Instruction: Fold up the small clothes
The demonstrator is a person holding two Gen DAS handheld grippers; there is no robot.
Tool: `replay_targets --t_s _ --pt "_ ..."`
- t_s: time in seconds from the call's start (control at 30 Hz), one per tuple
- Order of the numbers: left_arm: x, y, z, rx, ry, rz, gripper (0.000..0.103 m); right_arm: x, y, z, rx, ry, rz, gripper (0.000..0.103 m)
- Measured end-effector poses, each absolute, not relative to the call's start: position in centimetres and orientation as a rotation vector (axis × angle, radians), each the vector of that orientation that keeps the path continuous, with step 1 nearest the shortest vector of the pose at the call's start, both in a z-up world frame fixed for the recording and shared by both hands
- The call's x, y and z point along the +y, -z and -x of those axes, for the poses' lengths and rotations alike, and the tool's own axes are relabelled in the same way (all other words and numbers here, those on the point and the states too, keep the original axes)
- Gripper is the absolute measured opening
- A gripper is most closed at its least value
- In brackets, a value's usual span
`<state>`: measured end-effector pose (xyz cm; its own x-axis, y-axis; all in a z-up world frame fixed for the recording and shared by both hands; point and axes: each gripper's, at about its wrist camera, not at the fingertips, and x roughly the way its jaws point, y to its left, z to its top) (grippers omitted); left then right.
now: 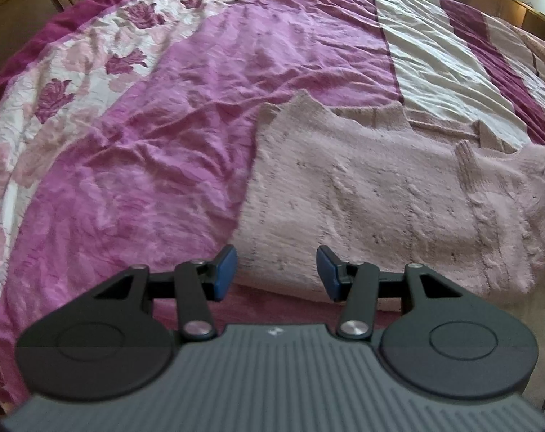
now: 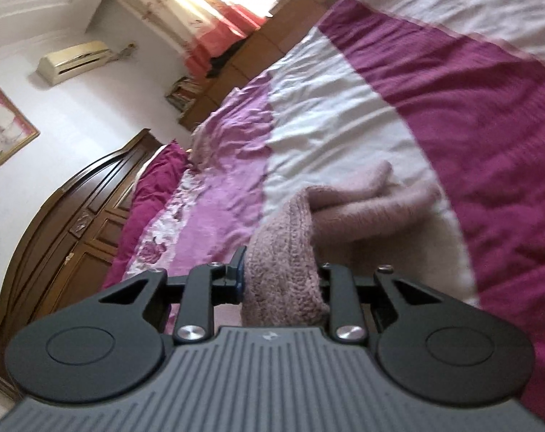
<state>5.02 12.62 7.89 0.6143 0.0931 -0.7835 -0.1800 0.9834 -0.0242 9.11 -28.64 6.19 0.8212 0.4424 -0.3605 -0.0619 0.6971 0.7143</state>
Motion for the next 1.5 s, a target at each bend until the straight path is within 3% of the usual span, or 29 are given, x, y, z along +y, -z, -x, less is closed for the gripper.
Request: replay_targets --t_s 0.57,0.97,1.07,1.23,1.5 --pt "18.2 -9.0 -4.1 0.860 -0.224 0.138 0.051 -14.5 -12.3 -12.0 0.546 -0.516 -0.641 0.027" --pt "22.1 -8.7 -3.5 0.849 -0.244 0.192 0.051 -0.2 -8.2 -13.3 0.747 -0.609 -0.288 0.027" --pt "22.7 -8.6 -3.7 0.849 -0.236 0.206 0.051 2.6 -6.0 -13.0 0.806 -0.604 -0.185 0.030" --pt "23.1 -9.1 -4.2 0.815 -0.205 0.199 0.051 3.7 -4.7 -11.6 0.793 -0.635 -0.155 0.053" --pt "20.6 -11.4 -5.8 0.748 -0.066 0.201 0.051 -0.9 -7.6 -7.9 0.753 -0.696 -0.236 0.055"
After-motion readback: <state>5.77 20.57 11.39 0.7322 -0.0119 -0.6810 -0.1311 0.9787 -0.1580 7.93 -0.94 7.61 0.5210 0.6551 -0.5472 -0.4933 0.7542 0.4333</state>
